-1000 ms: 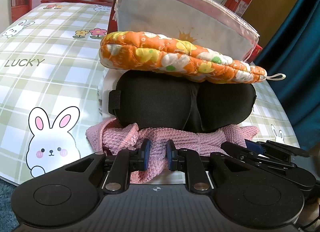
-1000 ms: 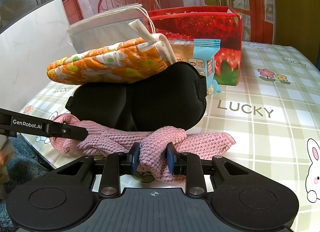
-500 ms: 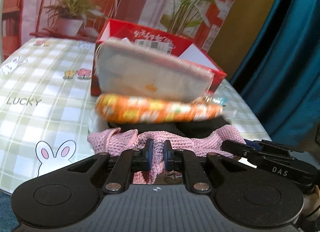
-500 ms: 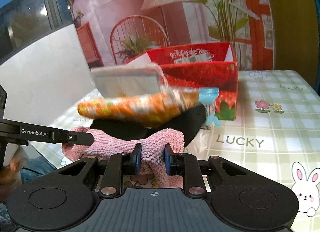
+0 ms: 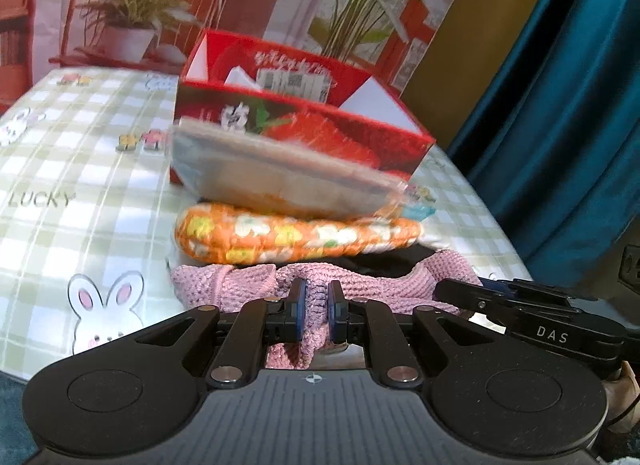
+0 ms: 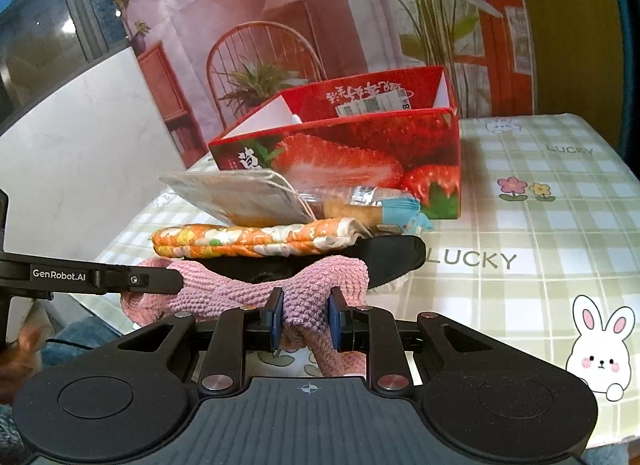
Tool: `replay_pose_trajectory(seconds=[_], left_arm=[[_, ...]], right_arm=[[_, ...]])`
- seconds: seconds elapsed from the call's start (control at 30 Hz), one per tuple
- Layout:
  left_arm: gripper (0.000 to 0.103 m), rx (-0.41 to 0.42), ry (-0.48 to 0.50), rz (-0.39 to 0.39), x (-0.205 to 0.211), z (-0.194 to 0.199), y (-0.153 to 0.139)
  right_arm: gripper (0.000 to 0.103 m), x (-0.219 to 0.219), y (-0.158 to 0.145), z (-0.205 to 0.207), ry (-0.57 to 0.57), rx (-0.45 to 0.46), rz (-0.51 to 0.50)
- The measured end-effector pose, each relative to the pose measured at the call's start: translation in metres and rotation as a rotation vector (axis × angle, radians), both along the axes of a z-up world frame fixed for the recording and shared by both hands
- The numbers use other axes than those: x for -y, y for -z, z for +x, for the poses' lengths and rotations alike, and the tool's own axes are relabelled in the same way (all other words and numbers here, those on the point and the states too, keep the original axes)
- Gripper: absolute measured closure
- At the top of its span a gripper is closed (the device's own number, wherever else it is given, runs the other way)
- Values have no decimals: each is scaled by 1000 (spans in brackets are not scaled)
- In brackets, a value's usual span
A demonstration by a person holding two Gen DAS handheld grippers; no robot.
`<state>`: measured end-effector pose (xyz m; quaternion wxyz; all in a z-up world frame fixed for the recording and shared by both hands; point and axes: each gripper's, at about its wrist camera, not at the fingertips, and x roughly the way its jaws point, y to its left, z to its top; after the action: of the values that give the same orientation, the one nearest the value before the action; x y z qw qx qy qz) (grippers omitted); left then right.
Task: Organize soft objects
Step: 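Pull the pink knit cloth out from under the mask with both grippers, then lower the pink cloth into the red box and open both grippers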
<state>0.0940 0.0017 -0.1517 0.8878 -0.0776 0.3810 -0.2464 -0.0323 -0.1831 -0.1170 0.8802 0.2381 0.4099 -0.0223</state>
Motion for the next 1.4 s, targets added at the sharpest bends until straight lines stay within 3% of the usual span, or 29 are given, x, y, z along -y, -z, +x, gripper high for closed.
replay_pose_trajectory(seconds=[0.53, 0.77, 1.1, 1.4], left_arm=[[91, 200, 16, -33, 2, -23, -61], [91, 268, 1, -33, 6, -10, -85], [91, 286, 12, 2, 17, 68, -113], [90, 283, 45, 41, 24, 157, -110]], right_arm=[[82, 6, -58, 0, 3, 151, -58], [82, 17, -83, 16, -5, 217, -81], [82, 43, -93, 84, -41, 248, -135], [82, 84, -59, 160, -10, 235, -78]])
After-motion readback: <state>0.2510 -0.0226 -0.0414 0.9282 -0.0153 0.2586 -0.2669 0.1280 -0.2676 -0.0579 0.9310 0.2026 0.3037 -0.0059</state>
